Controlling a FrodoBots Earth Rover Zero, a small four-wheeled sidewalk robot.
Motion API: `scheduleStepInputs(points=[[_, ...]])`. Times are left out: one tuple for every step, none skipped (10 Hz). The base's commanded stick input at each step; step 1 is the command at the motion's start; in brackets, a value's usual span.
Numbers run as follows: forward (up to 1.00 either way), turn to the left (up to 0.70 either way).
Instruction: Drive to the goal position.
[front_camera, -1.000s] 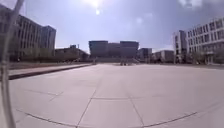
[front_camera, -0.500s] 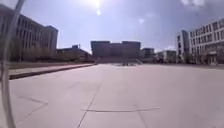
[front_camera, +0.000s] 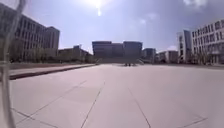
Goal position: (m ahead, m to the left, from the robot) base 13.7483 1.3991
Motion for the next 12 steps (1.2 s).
scheduleStepInputs(points=[[0.85, -0.29], [0.85, -0.29], [0.85, -0.28], [0.85, 0.0], [0.85, 0.0], [0.85, 0.0], [0.85, 0.0], [0.85, 0.0], [0.85, 0.0], [0.85, 0.0], [0.85, 0.0], [0.85, 0.0]])
